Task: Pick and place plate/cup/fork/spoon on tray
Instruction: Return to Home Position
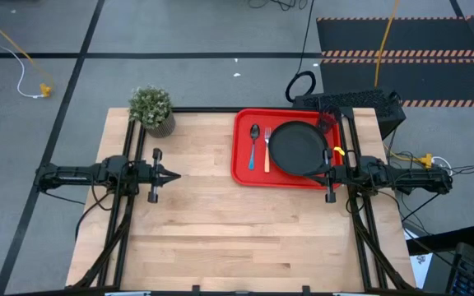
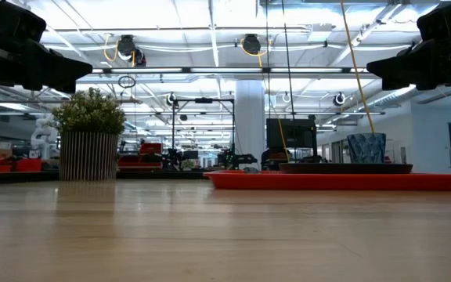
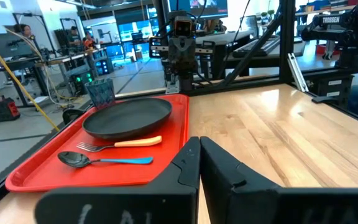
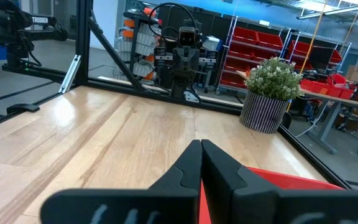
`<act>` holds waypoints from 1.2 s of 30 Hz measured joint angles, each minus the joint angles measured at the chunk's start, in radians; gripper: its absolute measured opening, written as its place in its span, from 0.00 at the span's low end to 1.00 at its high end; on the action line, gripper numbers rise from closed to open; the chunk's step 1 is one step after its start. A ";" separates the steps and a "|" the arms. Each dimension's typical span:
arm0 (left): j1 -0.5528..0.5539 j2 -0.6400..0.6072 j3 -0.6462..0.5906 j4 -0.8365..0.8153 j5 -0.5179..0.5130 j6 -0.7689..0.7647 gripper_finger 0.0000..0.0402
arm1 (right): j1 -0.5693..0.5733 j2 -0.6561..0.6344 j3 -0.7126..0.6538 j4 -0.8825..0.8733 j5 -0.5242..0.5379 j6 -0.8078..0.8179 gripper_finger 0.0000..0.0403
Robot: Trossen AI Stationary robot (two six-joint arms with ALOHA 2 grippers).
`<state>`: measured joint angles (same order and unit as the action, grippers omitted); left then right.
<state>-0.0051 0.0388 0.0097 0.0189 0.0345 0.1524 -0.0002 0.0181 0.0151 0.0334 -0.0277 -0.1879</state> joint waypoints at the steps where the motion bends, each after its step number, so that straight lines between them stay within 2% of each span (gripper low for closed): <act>1: 0.000 0.000 0.000 0.000 0.000 0.000 0.02 | 0.000 0.000 0.000 0.000 0.000 0.000 0.00; 5: 0.000 0.000 0.000 0.000 0.000 0.000 0.01 | 0.000 0.000 0.000 0.000 0.000 0.000 0.00; 12: 0.000 0.000 0.000 0.000 0.000 0.000 0.06 | 0.000 0.000 0.000 0.000 0.000 0.000 0.00; 36: 0.000 0.000 0.000 0.000 0.000 0.000 0.06 | 0.000 0.000 0.000 0.000 0.000 0.000 0.00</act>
<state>-0.0051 0.0389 0.0099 0.0191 0.0349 0.1528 -0.0002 0.0181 0.0150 0.0334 -0.0277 -0.1879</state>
